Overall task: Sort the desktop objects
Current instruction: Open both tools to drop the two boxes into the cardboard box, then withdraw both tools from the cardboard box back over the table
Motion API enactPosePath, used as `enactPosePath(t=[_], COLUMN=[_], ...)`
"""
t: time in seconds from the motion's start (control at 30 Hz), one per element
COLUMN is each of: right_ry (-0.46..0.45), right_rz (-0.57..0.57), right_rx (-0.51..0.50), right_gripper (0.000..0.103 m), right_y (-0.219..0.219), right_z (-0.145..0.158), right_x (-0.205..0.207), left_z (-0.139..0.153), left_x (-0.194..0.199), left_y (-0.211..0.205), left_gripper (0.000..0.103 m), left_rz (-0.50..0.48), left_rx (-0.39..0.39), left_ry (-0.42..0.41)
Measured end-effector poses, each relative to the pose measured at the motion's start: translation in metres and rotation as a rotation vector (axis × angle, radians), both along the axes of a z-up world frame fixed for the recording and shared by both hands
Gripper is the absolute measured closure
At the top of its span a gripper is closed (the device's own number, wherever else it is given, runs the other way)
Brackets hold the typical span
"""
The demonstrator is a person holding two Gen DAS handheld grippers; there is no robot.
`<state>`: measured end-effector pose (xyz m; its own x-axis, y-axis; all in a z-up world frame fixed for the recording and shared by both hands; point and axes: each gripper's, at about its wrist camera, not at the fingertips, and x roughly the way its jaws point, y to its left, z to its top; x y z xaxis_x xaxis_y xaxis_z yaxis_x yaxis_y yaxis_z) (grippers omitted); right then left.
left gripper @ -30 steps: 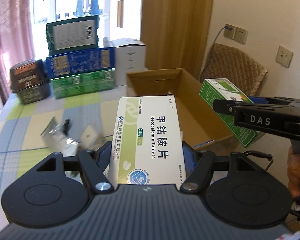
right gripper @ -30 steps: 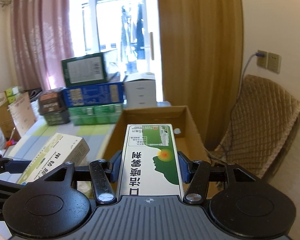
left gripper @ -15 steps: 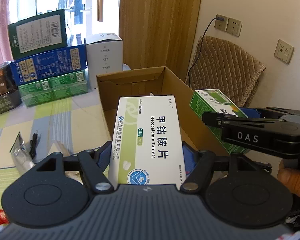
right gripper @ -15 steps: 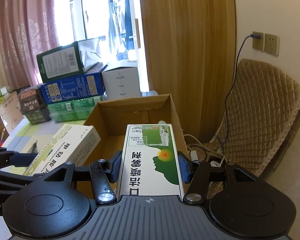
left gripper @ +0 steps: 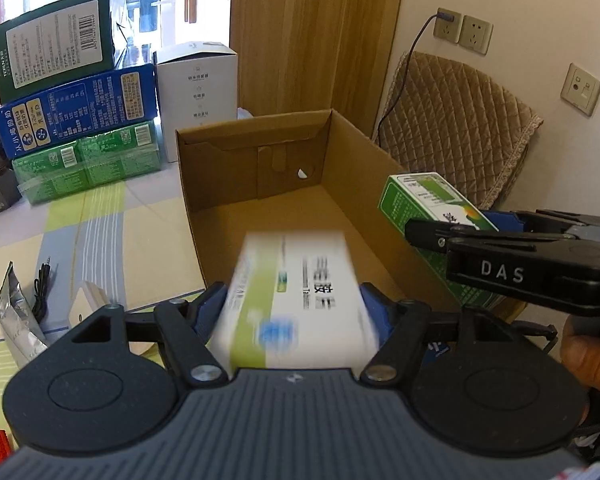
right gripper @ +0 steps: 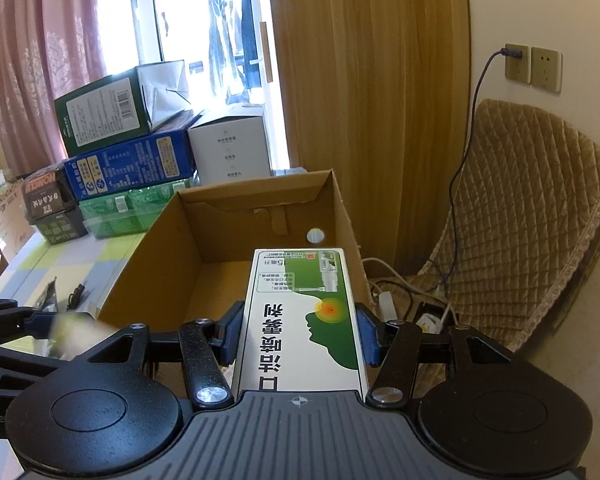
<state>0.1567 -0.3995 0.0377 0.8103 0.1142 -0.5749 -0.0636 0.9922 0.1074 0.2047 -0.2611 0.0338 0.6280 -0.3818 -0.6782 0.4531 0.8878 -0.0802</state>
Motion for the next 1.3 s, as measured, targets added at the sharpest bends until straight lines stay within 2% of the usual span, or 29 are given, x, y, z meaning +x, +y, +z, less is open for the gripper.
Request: enactPosePath(t=[0.3,0.37,0.43,0.93,1.0,1.07,1.13,1.3], right_ry=[0.011,0.007,0.005,-0.005,-0.006,-0.011,-0.018,-0.024], right_rz=[0.013,0.019,0.022,0.018,0.013,0.009,0.010,0.008], right_rx=[0.018,0.022,0.025,0.040,0.043,0.043,0.041,0.051], right_gripper=[0.050,0.056,0.057,0.056,0.052,0.039,0.032,0.021], right_y=[0.005,0.007,0.009,0.012,0.012,0.014,0.016,0.024], right_z=[-0.003,-0.002,-0.001,0.003,0.005,0.009,0.013,0.022], right_x=[-0.001,0.000,0.001,-0.012,-0.017,-0.022,-0.028,-0.043], left_z=[0.006,0.006,0.007,0.006,0.007,0.007,0.008,0.011], left_x=[-0.008,-0.008,-0.008,-0.018,-0.020,-0.024,-0.029,-0.041], left_y=[0.018,0.022,0.025,0.051,0.055,0.058,0.060,0.070], left_gripper=[0.035,0.035,0.035,0.032,0.032,0.032,0.030,0.028], left_rz=[0.034,0.042,0.044,0.092,0.096,0.100,0.104,0.117], left_rx=[-0.016,-0.029,-0.027,-0.025,-0.027,-0.027,-0.025,-0.020], left_ry=[-0.021,-0.013,-0.015,-0.017,-0.014,-0.013,-0.015,-0.016])
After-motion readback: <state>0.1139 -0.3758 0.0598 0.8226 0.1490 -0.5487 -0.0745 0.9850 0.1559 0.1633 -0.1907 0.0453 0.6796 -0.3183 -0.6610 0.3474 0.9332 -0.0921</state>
